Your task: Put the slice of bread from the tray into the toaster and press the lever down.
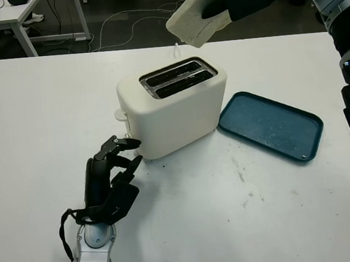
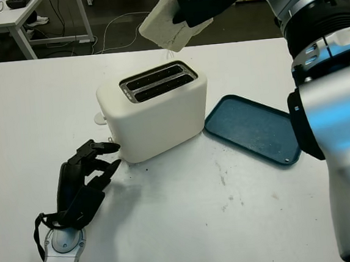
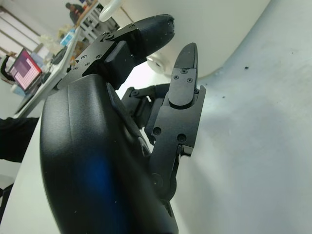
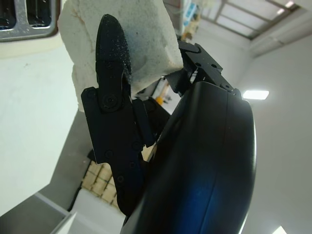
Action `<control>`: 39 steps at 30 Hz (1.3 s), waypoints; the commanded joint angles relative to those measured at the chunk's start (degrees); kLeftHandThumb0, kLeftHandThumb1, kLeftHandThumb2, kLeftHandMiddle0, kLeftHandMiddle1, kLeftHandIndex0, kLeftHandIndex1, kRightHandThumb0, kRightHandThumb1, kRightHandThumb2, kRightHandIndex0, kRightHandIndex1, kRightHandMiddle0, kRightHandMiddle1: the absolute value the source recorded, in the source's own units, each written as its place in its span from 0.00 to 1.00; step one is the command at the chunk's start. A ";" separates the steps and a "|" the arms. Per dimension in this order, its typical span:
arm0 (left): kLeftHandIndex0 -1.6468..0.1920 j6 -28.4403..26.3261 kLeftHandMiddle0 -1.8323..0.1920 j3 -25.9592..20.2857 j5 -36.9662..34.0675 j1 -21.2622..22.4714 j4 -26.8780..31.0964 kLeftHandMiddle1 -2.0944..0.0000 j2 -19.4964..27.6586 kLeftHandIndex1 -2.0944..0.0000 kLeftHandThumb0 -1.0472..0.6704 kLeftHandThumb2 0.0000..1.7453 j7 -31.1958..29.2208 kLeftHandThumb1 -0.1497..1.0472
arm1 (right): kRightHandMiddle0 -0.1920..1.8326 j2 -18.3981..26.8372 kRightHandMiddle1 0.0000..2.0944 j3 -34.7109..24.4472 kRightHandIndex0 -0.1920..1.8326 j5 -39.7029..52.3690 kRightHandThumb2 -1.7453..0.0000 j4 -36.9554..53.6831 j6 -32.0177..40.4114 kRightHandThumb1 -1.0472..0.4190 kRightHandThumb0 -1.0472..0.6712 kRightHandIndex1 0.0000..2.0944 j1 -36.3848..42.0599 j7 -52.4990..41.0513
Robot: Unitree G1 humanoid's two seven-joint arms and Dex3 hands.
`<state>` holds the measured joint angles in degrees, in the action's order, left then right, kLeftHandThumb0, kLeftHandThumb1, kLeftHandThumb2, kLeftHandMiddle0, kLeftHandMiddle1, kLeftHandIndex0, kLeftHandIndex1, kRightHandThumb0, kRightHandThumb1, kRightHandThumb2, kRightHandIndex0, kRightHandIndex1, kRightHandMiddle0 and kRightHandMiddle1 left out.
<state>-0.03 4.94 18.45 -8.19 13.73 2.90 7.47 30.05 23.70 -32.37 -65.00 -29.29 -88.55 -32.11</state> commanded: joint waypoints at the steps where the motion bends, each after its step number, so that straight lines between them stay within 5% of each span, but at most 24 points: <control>1: 0.57 -0.64 0.60 0.06 0.41 -0.02 0.13 0.34 0.04 0.58 0.49 0.13 0.08 0.89 | 0.49 -0.25 0.83 -0.10 0.63 0.45 0.82 0.85 -0.33 0.09 0.29 0.83 0.02 -1.00; 31: 0.57 -0.30 0.60 0.12 0.33 0.09 -0.16 0.34 0.10 0.58 0.49 0.13 0.30 0.89 | 0.50 -2.79 0.83 -2.68 0.61 4.50 0.83 3.20 8.39 0.09 0.28 0.83 -0.77 -17.27; 39: 0.57 -0.25 0.60 0.23 0.57 0.09 -0.19 0.34 0.10 0.58 0.49 0.13 0.53 0.89 | 0.52 -3.83 0.83 -1.57 0.62 3.84 0.82 1.88 4.93 0.09 0.27 0.83 1.80 -16.16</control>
<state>-0.36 4.99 18.46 -8.14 13.69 3.01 7.69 26.67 21.82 -28.80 -62.84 -23.46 -87.61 -48.90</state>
